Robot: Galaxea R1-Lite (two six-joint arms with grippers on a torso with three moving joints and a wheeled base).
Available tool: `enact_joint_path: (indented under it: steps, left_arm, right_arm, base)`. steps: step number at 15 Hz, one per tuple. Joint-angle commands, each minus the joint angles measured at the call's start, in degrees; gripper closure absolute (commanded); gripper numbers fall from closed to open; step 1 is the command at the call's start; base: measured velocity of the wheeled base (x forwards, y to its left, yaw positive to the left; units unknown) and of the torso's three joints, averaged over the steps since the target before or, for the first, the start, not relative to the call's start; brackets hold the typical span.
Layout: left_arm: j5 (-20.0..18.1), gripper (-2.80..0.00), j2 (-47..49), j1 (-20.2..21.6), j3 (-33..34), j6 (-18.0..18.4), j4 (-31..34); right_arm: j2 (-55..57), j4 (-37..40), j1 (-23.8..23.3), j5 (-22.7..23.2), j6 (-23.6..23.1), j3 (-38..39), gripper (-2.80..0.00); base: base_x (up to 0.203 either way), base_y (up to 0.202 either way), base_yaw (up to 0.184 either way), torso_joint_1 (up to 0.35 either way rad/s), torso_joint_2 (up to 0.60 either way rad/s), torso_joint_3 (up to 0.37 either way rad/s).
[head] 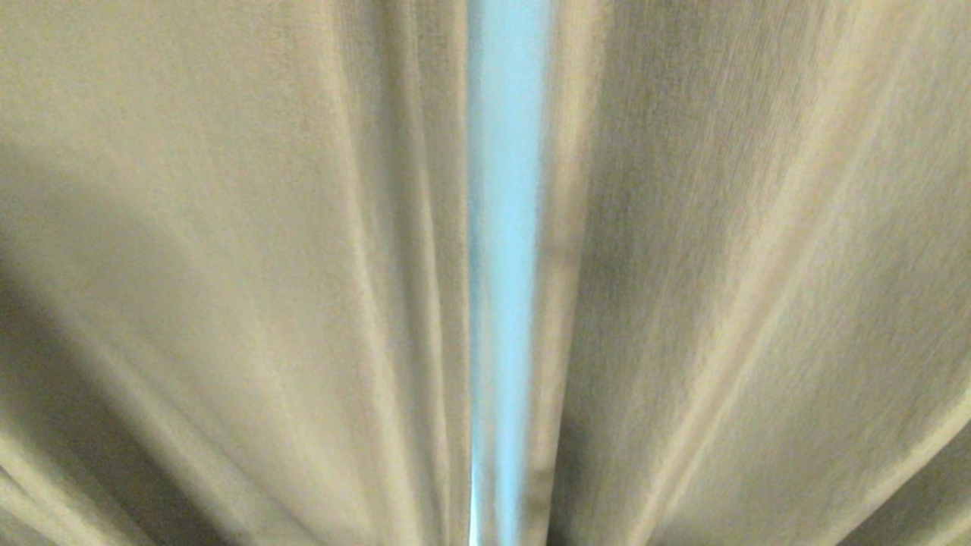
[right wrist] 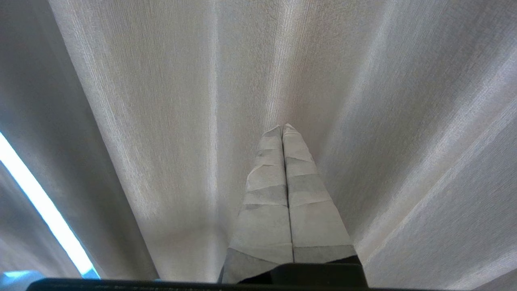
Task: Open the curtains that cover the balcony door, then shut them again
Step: Pull the outer curtains open on both sides
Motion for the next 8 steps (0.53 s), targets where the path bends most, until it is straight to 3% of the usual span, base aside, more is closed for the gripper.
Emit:
enact_joint_path:
  steps: [1, 8]
  left_arm:
    - [-0.1, 0.0, 8.2, 3.0, -8.1, -0.3, 0.1]
    - [-0.2, 0.0, 16.4, 13.0, -10.8, -1.6, 0.0]
  right_arm:
    - [0.0, 0.0, 0.0, 0.0, -0.1, 0.0, 0.0]
    - [0.0, 0.0, 0.0, 0.0, -0.1, 0.0, 0.0]
  base:
    - [0.0, 0.0, 0.0, 0.0, 0.0, 0.0]
    - [0.0, 0.0, 0.0, 0.0, 0.0, 0.0]
